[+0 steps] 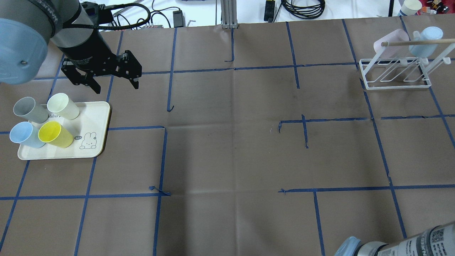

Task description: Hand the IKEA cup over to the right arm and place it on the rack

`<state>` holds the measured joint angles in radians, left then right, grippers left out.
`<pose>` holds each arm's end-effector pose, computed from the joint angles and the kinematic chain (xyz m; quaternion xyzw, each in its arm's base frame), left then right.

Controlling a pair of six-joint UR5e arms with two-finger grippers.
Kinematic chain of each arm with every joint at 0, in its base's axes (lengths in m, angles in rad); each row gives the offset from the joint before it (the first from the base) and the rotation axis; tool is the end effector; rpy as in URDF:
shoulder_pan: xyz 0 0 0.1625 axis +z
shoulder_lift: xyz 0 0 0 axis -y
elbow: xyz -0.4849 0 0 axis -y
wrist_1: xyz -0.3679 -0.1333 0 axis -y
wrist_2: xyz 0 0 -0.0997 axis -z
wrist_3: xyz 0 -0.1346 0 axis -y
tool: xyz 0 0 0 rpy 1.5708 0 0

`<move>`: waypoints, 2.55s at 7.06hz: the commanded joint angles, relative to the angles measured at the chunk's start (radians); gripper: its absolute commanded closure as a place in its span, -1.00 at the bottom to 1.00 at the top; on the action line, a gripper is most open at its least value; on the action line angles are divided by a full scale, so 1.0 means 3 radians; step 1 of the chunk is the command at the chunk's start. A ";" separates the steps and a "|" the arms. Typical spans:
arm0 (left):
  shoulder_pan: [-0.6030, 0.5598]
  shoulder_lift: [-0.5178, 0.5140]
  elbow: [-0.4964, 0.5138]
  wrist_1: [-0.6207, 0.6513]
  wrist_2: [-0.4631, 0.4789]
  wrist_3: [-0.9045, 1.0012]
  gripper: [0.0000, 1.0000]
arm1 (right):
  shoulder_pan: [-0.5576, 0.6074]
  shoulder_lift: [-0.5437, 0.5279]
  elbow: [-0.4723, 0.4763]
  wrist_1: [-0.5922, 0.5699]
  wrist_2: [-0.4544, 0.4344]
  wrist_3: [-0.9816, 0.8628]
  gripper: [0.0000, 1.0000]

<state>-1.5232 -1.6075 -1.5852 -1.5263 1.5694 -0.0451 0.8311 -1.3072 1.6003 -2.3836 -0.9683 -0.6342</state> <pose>-0.1103 -0.4898 0.4930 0.0463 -0.9989 -0.0033 0.0007 -0.2632 -0.5994 0.4776 -0.0275 0.9256 -0.3716 0.0661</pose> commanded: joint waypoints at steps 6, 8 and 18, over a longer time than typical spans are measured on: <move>-0.0005 0.0005 0.0002 0.0000 -0.0001 -0.0003 -0.98 | 0.1139 -0.0751 -0.0409 0.2651 -0.1141 0.0455 -1.00; -0.0005 0.0005 -0.0003 0.0000 -0.0016 -0.0003 -0.98 | 0.1701 -0.0751 -0.0528 0.2669 -0.1648 0.1373 -1.00; -0.0010 -0.0005 0.0007 -0.0005 -0.0031 0.0002 -0.98 | 0.2651 -0.0684 -0.0406 0.2771 -0.1957 0.1915 -1.00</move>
<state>-1.5258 -1.6091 -1.5831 -1.5273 1.5601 -0.0445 1.6491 -1.5137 1.4667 -1.5582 -1.5564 -0.0607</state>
